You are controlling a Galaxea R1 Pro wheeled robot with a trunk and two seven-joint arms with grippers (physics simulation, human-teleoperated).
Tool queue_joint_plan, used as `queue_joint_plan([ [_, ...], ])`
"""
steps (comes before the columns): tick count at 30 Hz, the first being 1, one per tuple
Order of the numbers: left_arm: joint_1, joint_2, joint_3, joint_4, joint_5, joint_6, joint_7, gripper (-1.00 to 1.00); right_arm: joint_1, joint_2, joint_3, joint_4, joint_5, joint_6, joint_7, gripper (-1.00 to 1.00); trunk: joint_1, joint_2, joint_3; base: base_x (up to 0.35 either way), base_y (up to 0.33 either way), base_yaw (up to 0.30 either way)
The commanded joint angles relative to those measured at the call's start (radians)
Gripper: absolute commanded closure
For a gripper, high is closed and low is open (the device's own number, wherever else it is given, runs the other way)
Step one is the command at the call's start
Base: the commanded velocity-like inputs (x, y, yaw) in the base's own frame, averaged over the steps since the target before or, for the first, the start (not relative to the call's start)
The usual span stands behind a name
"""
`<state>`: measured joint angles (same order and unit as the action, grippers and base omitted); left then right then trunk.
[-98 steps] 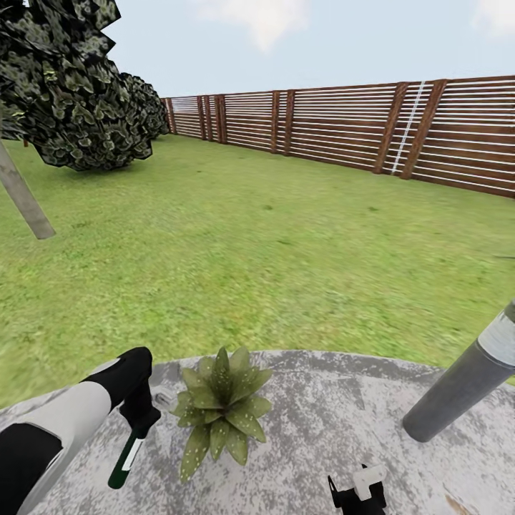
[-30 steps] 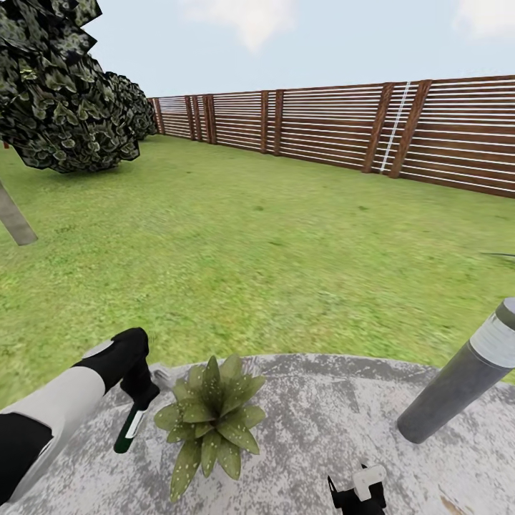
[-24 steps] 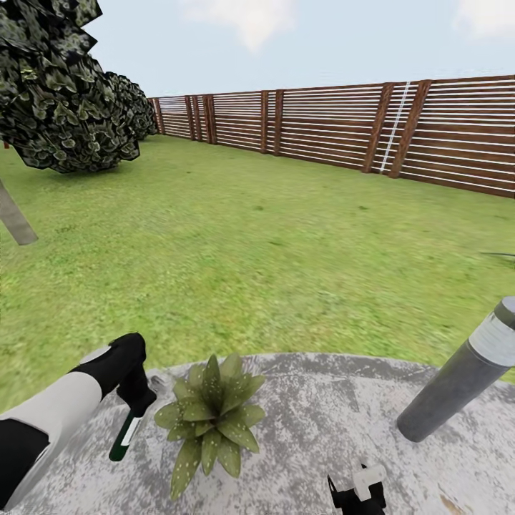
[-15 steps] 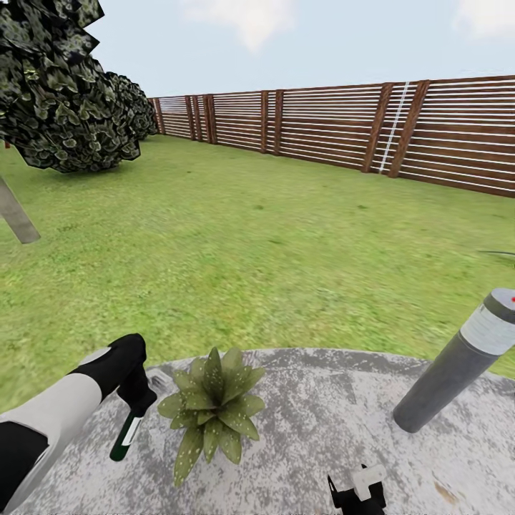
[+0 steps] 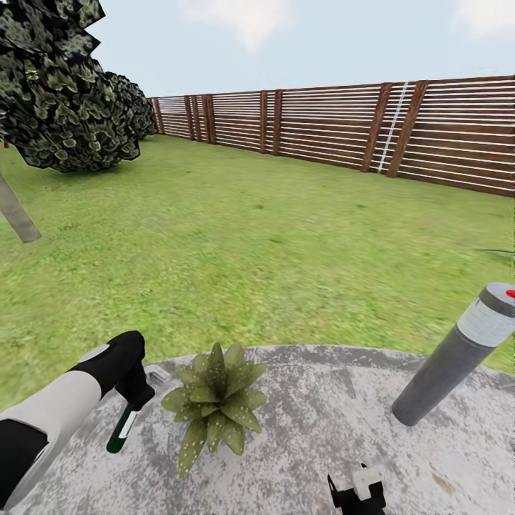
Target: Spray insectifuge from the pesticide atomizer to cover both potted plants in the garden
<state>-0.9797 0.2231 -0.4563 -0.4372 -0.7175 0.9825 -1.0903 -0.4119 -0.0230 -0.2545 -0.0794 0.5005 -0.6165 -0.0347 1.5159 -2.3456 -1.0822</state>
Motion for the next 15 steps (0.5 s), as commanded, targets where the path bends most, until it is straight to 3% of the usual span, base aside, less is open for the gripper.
queue_joint_plan([
  [1,-0.001,0.001,0.020,-0.003,-0.008,0.005,-0.007,1.00,-0.001,0.000,-0.006,0.001,0.011,-0.003,-0.004,-1.00,0.000,0.000,-0.001,-0.008,0.005,-0.128],
  [4,-0.003,0.018,0.171,-0.014,-0.008,0.002,0.057,1.00,-0.001,-0.001,-0.006,0.002,0.012,-0.003,-0.004,-1.00,0.000,0.000,0.002,-0.002,0.001,-0.174],
  [6,-0.001,0.034,0.249,-0.032,-0.008,-0.003,0.104,1.00,-0.001,-0.001,-0.006,0.003,0.012,-0.003,-0.004,-1.00,0.000,0.000,0.005,0.000,0.000,-0.186],
  [7,0.000,0.039,0.271,-0.036,-0.008,-0.004,0.115,1.00,-0.001,-0.001,-0.006,0.003,0.012,-0.003,-0.004,-1.00,0.000,0.000,0.006,0.000,0.000,-0.187],
  [10,0.006,0.074,0.311,-0.045,-0.006,-0.008,0.137,1.00,-0.001,-0.001,-0.006,0.003,0.012,-0.003,-0.004,-1.00,0.000,0.000,0.009,0.000,0.000,-0.186],
  [15,0.007,0.138,0.330,-0.054,0.001,-0.007,0.143,1.00,-0.001,-0.001,-0.006,0.003,0.012,-0.003,-0.004,-1.00,0.000,0.000,0.014,0.000,0.000,-0.155],
])
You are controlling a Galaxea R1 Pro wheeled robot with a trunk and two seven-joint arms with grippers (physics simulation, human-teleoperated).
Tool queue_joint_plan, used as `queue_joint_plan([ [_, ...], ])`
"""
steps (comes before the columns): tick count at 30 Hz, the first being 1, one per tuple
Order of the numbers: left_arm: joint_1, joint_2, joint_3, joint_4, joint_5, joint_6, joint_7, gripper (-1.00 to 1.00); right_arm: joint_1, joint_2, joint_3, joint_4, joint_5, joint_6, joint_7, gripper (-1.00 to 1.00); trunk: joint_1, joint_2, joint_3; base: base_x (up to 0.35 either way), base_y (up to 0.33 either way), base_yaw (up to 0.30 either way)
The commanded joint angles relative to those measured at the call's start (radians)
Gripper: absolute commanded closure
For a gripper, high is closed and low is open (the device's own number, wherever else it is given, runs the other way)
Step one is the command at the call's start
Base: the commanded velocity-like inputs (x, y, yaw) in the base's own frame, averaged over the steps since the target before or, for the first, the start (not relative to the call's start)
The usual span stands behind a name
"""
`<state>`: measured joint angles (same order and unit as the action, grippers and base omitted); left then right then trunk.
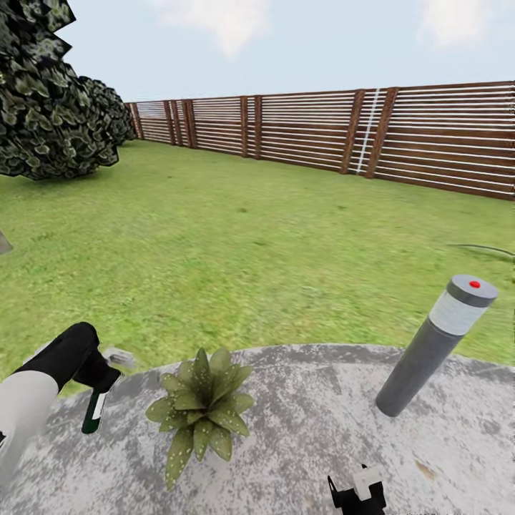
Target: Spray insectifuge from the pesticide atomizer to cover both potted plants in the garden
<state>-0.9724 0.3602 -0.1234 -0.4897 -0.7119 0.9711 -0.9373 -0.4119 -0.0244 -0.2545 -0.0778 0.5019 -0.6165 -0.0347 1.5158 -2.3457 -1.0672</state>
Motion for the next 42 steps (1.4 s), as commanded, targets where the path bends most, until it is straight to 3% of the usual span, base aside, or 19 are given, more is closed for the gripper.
queue_joint_plan([
  [1,0.000,0.004,0.020,-0.012,-0.005,0.004,-0.010,1.00,-0.001,0.000,-0.006,0.001,0.010,-0.003,-0.004,-1.00,0.000,0.000,-0.001,0.000,0.005,-0.034],
  [2,0.001,0.006,0.089,-0.029,-0.006,0.002,-0.009,1.00,-0.001,0.000,-0.006,0.001,0.010,-0.003,-0.004,-1.00,0.000,0.000,-0.001,0.061,0.161,-0.009],
  [3,0.001,0.007,0.106,-0.034,-0.007,0.002,-0.008,1.00,-0.001,0.000,-0.006,0.001,0.010,-0.003,-0.004,-1.00,0.000,0.000,-0.001,0.117,0.219,-0.004],
  [12,0.004,0.008,0.126,-0.039,-0.011,-0.004,-0.005,1.00,-0.001,0.000,-0.006,0.001,0.010,-0.003,-0.004,-1.00,0.000,0.000,-0.001,0.067,0.101,-0.001],
  [14,0.004,0.009,0.129,-0.039,-0.009,-0.030,0.012,1.00,-0.001,0.000,-0.006,0.001,0.010,-0.003,-0.004,-1.00,0.000,0.000,-0.001,0.053,0.045,0.000],
  [16,0.005,0.009,0.160,-0.039,-0.006,-0.076,0.055,1.00,-0.001,-0.001,-0.006,0.001,0.010,-0.003,-0.004,-1.00,0.000,0.000,-0.001,0.146,0.130,-0.046],
  [18,0.008,0.009,0.238,-0.037,-0.005,-0.125,0.102,1.00,-0.001,-0.002,-0.006,0.000,0.010,-0.003,-0.004,-1.00,0.000,0.000,-0.001,0.192,0.169,-0.195],
  [21,0.040,0.010,0.400,-0.038,-0.008,-0.252,0.134,1.00,-0.001,-0.004,-0.007,0.000,0.010,-0.003,-0.004,-1.00,0.000,0.000,-0.001,0.146,0.123,-0.273],
  [26,0.071,0.047,0.494,-0.038,-0.003,-0.321,0.166,1.00,-0.001,-0.006,-0.008,0.000,0.009,-0.004,-0.004,-1.00,0.000,0.000,-0.001,0.024,0.020,-0.265],
  [32,0.137,0.051,0.740,-0.037,-0.001,-0.516,0.190,1.00,-0.001,-0.006,-0.007,0.000,0.009,-0.003,-0.004,-1.00,0.000,0.000,-0.001,0.001,0.001,-0.054],
  [35,0.186,0.050,0.798,-0.042,0.001,-0.538,0.202,1.00,-0.001,-0.005,-0.006,0.000,0.009,-0.003,-0.004,-1.00,0.000,0.000,-0.001,0.000,0.014,-0.002],
  [42,0.192,0.046,0.807,-0.058,0.000,-0.539,0.204,1.00,-0.001,-0.003,-0.006,0.000,0.010,-0.003,-0.004,-1.00,0.000,0.000,-0.001,0.049,0.263,0.000],
])
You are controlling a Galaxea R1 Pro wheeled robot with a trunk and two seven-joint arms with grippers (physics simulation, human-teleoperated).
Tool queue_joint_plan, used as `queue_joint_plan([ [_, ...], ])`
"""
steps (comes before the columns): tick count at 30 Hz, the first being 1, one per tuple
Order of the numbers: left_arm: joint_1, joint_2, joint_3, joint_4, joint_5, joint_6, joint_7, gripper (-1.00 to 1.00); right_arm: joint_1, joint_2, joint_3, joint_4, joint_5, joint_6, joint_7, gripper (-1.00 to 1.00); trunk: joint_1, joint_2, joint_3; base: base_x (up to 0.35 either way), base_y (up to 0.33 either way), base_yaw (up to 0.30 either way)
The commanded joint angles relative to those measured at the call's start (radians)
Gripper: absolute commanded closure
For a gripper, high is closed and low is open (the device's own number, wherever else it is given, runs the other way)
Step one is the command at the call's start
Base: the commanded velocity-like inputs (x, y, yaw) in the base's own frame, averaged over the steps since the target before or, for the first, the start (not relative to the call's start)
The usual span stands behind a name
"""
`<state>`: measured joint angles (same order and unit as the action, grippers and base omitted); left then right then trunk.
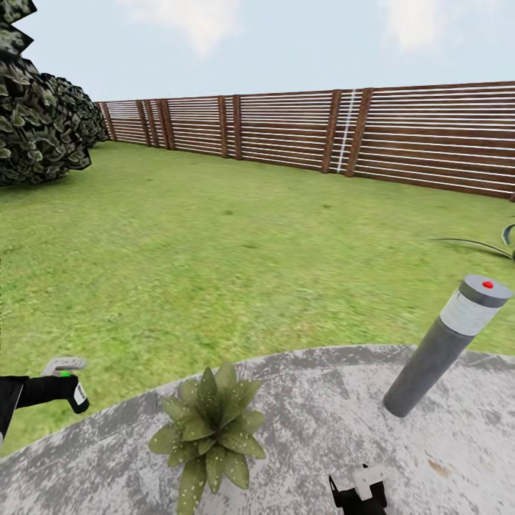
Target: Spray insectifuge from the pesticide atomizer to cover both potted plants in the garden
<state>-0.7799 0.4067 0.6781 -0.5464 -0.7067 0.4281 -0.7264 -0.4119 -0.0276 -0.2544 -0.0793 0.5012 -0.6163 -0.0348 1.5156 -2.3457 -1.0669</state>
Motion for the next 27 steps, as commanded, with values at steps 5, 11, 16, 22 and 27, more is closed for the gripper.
queue_joint_plan([
  [5,-0.001,-0.003,0.005,0.002,-0.005,0.004,-0.008,1.00,-0.001,0.000,-0.006,0.002,0.010,-0.003,-0.004,-1.00,0.000,0.000,-0.001,0.031,0.185,-0.066],
  [11,-0.001,-0.003,0.006,0.000,-0.005,0.004,-0.008,1.00,-0.001,0.000,-0.006,0.003,0.010,-0.004,-0.004,-1.00,0.000,0.000,0.002,0.000,0.005,-0.287],
  [16,-0.001,-0.003,0.006,0.000,-0.005,0.004,-0.008,1.00,-0.001,0.000,-0.006,0.003,0.011,-0.003,-0.004,-1.00,0.000,0.000,0.004,0.000,0.058,-0.293],
  [22,-0.001,-0.002,0.006,0.000,-0.005,0.005,-0.008,1.00,-0.001,0.000,-0.006,0.001,0.010,-0.003,-0.004,-1.00,0.000,0.000,0.007,0.000,0.212,-0.263],
  [27,-0.001,-0.002,0.006,0.000,-0.005,0.005,-0.008,1.00,-0.001,0.006,-0.006,0.000,0.010,-0.003,-0.004,-1.00,0.000,0.000,0.007,0.000,0.025,-0.034],
])
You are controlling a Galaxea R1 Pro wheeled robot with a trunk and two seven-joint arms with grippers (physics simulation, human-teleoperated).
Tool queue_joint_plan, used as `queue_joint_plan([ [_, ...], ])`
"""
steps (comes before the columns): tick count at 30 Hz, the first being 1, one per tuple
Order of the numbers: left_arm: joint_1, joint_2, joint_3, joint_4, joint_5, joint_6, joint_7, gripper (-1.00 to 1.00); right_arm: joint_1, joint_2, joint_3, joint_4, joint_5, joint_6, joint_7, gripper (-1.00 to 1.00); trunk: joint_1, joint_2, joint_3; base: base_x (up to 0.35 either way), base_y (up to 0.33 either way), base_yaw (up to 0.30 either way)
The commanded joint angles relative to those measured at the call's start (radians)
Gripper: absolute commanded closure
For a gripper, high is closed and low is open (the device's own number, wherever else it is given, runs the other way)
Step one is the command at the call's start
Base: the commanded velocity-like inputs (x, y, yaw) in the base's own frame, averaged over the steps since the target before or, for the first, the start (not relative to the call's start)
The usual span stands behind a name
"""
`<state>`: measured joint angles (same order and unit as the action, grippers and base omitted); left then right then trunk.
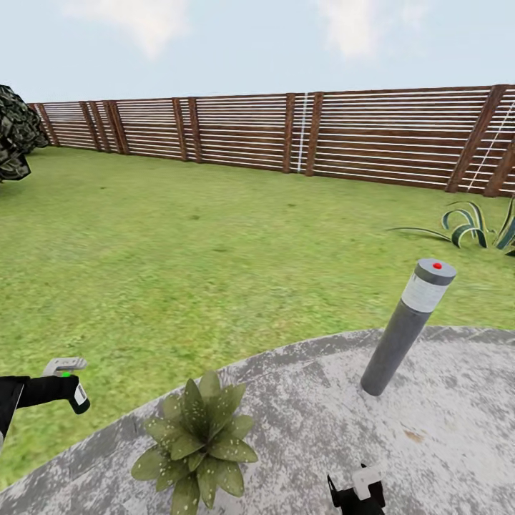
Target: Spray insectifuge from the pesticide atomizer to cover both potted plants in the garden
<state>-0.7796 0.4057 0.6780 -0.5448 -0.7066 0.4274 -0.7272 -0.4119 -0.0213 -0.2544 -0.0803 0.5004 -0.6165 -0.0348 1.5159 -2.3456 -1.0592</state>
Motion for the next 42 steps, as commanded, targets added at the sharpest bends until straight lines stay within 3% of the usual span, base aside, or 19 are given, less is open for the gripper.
queue_joint_plan([
  [1,0.000,-0.001,0.006,-0.001,-0.005,0.005,-0.008,1.00,-0.001,0.000,-0.006,0.001,0.010,-0.003,-0.004,-1.00,0.000,0.000,-0.001,0.000,0.001,-0.002],
  [15,0.000,0.001,0.008,-0.001,-0.005,0.007,-0.007,1.00,-0.001,0.000,-0.007,0.002,0.010,-0.003,-0.004,-1.00,0.000,0.000,-0.001,0.000,0.195,-0.158],
  [42,0.000,-0.001,0.029,0.001,-0.005,0.005,-0.008,1.00,-0.001,-0.002,-0.006,0.002,0.010,-0.003,-0.004,-1.00,0.000,0.000,-0.001,0.047,0.107,-0.002],
])
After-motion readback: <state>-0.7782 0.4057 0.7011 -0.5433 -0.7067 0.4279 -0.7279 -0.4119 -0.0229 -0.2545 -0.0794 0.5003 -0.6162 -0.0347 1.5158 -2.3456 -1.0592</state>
